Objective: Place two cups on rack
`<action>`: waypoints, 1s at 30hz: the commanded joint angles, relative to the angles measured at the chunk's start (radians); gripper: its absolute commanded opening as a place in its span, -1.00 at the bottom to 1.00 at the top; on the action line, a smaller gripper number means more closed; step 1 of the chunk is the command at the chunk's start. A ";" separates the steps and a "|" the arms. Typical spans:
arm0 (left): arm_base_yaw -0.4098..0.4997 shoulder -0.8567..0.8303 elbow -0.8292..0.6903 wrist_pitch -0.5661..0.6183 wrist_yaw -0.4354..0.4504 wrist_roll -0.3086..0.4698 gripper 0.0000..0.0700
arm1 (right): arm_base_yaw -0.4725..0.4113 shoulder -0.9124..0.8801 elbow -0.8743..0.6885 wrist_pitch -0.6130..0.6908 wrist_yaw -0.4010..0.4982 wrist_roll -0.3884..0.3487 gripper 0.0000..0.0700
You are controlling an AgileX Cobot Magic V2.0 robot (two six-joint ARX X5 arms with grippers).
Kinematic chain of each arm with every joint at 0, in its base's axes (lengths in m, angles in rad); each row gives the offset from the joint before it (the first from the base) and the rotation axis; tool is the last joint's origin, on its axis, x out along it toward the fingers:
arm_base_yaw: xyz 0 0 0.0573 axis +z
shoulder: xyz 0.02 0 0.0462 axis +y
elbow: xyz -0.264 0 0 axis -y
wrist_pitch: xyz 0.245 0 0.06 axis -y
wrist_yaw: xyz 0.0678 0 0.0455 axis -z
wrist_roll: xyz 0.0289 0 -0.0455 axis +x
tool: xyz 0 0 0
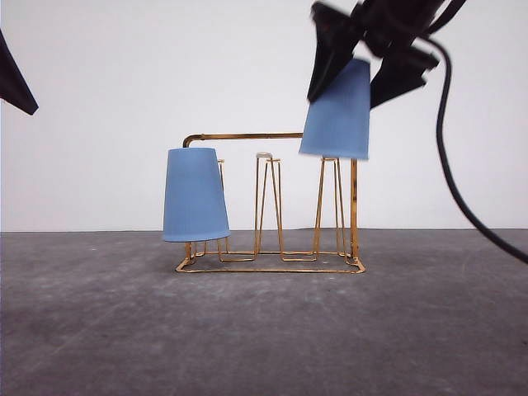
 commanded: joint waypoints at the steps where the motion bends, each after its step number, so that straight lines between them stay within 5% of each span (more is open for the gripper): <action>1: -0.003 0.005 0.006 0.007 -0.004 0.001 0.31 | 0.005 0.049 0.021 0.016 0.009 -0.007 0.00; 6: -0.003 0.005 0.006 0.007 -0.004 0.001 0.32 | 0.005 0.143 0.021 0.020 0.015 -0.008 0.01; 11: -0.003 0.005 0.006 0.006 -0.004 -0.002 0.32 | 0.005 0.204 0.021 0.031 0.020 -0.007 0.44; 19: -0.003 0.005 0.006 0.006 -0.004 -0.007 0.33 | 0.005 0.208 0.024 0.036 0.022 -0.005 0.67; 30: -0.003 0.005 0.006 0.006 -0.004 -0.007 0.33 | 0.003 0.048 0.148 -0.273 0.018 -0.009 0.67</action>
